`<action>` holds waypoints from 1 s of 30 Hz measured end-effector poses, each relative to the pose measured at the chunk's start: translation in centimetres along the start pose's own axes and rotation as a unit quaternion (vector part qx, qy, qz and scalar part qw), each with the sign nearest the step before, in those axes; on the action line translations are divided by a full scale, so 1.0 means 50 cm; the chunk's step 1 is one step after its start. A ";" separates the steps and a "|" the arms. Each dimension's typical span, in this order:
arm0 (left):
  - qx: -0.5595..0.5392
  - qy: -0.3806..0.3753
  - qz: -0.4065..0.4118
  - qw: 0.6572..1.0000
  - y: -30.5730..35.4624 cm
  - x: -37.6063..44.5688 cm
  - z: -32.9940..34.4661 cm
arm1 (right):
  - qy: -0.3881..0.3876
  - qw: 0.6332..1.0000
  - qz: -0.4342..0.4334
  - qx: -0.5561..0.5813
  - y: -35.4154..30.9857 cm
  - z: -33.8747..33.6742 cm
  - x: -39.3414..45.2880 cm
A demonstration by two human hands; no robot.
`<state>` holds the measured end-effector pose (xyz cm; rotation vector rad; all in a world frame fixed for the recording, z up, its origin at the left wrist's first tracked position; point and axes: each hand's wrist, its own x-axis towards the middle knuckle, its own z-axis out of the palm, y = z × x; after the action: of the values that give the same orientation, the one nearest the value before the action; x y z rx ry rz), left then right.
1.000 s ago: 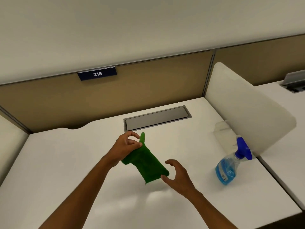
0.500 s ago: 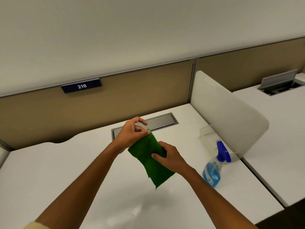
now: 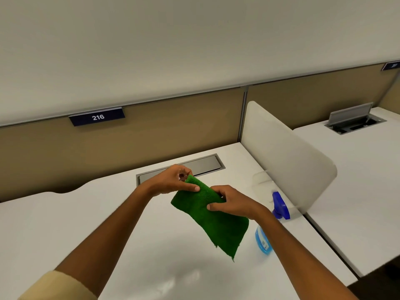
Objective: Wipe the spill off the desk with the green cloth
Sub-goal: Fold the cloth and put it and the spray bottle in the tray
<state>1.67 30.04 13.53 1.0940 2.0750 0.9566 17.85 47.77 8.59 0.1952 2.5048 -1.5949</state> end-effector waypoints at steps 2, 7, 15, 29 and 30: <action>0.013 -0.009 0.002 1.000 0.008 0.012 -0.001 | -0.012 1.000 0.012 0.021 -0.008 -0.009 -0.004; -0.015 -0.002 0.025 1.000 0.030 0.022 0.000 | -0.021 0.996 0.029 0.083 -0.015 -0.033 -0.004; -0.419 0.053 -0.107 0.900 -0.054 0.005 0.032 | 0.002 0.974 0.005 0.228 -0.013 -0.057 -0.003; -0.526 0.094 -0.088 0.840 -0.102 -0.031 0.159 | 0.009 0.922 0.070 0.380 0.019 -0.049 0.052; -0.518 0.103 -0.090 0.845 -0.102 -0.030 0.154 | 0.004 0.923 0.071 0.377 0.019 -0.050 0.055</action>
<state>6.08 29.16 5.34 0.2140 1.3588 1.8178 15.20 50.49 8.19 0.4573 1.6954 -2.3945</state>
